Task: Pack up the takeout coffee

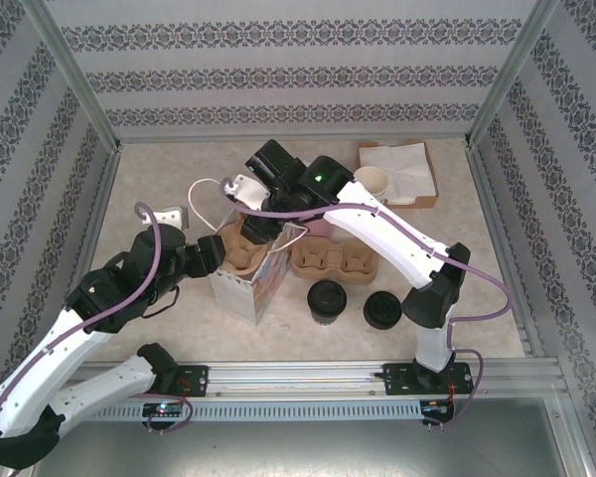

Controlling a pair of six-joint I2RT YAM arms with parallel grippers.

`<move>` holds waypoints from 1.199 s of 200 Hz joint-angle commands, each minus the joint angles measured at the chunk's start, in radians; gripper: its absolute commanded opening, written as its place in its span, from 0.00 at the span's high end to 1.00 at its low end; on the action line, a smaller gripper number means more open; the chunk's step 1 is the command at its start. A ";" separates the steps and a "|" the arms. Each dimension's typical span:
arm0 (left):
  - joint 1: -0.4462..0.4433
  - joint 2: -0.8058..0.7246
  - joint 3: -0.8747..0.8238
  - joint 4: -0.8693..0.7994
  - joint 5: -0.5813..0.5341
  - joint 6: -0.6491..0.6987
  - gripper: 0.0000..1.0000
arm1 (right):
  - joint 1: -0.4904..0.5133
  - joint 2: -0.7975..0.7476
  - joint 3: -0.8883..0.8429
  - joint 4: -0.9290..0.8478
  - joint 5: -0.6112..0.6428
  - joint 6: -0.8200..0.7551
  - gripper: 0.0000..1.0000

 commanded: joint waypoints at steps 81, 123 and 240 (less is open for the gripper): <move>0.008 -0.073 0.023 -0.125 -0.016 -0.120 0.27 | -0.016 -0.014 -0.016 0.005 -0.010 0.039 0.67; 0.008 -0.056 0.027 -0.164 0.018 -0.191 0.35 | -0.016 -0.014 -0.023 0.011 0.000 0.042 0.67; 0.008 -0.055 0.013 -0.190 0.023 -0.193 0.41 | -0.004 0.024 -0.029 -0.014 0.088 0.023 0.67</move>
